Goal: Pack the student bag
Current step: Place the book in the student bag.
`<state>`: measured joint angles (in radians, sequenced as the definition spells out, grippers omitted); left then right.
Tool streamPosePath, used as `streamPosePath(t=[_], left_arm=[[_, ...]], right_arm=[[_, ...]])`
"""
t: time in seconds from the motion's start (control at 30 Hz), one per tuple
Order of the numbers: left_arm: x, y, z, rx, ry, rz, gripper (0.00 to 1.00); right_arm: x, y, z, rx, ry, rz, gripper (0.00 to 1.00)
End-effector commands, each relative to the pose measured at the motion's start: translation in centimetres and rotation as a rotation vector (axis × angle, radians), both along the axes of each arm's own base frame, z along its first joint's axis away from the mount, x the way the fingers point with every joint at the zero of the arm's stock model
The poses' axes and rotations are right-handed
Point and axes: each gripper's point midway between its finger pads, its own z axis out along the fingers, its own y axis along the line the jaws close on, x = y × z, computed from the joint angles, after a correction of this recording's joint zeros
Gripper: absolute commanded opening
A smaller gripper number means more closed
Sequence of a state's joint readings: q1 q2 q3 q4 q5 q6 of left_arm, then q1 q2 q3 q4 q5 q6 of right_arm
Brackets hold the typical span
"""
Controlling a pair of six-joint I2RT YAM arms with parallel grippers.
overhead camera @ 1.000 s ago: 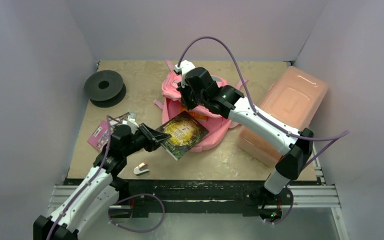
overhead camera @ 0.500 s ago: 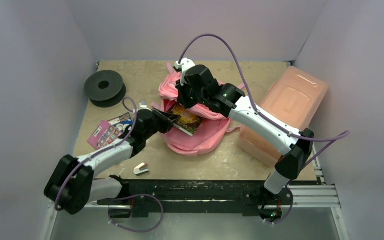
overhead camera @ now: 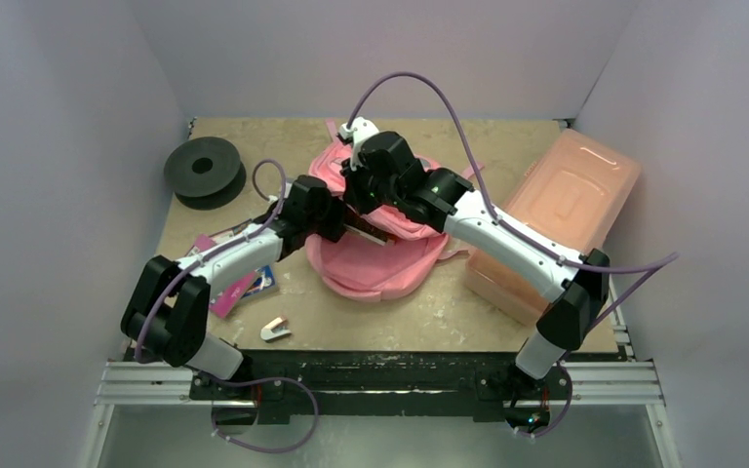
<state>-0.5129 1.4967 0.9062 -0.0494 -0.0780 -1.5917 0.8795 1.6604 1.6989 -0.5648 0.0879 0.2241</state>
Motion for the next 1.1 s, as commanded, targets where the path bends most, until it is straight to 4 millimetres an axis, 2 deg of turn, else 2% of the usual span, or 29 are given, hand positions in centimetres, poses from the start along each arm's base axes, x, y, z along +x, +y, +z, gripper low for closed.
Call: streamPosePath(t=[0.0,0.07,0.17,0.3,0.33,0.37,0.5,0.53,0.67,0.7,0.77,0.87,0.93,1.07], left_arm=[[-2.0,0.0,0.9,0.022,0.108,-0.055,0.70],[-3.6,-0.4,0.9,0.000,0.179,-0.138,0.77],[-5.4,-0.3,1.1,0.000,0.246,-0.225,0.79],[-7.4,-0.6,1.5,-0.014,0.219,-0.332,0.78],[-7.8,-0.5,1.4,-0.017,0.201,-0.340,0.77],[-8.2,-0.1,1.4,-0.003,0.176,-0.345,0.76],[-10.2,1.8,2.3,0.094,0.035,-0.415,0.75],[-11.0,2.4,3.3,0.116,-0.036,-0.437,0.75],[-15.3,5.7,5.5,0.226,-0.235,-0.493,0.75],[-16.6,6.8,6.3,0.262,-0.272,-0.503,0.75],[-19.0,9.3,8.1,0.350,-0.350,-0.497,0.77],[-22.6,12.9,11.5,0.451,-0.496,-0.442,0.79],[-24.7,15.5,13.6,0.497,-0.567,-0.357,0.83],[-27.6,19.4,16.5,0.528,-0.656,-0.190,0.85]], right_arm=[[1.7,0.1,2.2,0.068,-0.079,-0.029,0.00],[1.9,-0.1,1.6,0.054,-0.074,-0.032,0.00],[2.4,-0.7,0.8,0.042,-0.071,-0.045,0.00],[2.7,-1.3,-0.1,0.021,-0.062,-0.058,0.00],[1.4,-2.7,4.5,0.096,-0.127,-0.060,0.00],[2.5,-1.4,0.4,0.029,-0.066,-0.056,0.00],[2.7,-1.4,-0.8,0.000,-0.053,-0.056,0.00],[2.7,-1.5,-1.3,-0.016,-0.051,-0.053,0.00],[2.5,-1.9,-4.8,-0.109,-0.012,-0.032,0.02],[2.1,-1.7,-5.9,-0.117,0.013,-0.010,0.09],[1.0,-0.6,-7.9,-0.100,0.080,0.048,0.37],[-1.3,2.7,-8.5,0.040,0.170,0.168,0.59],[-1.7,4.9,-7.6,0.127,0.169,0.179,0.68],[-2.9,10.1,-6.6,0.201,0.170,0.147,0.74]])
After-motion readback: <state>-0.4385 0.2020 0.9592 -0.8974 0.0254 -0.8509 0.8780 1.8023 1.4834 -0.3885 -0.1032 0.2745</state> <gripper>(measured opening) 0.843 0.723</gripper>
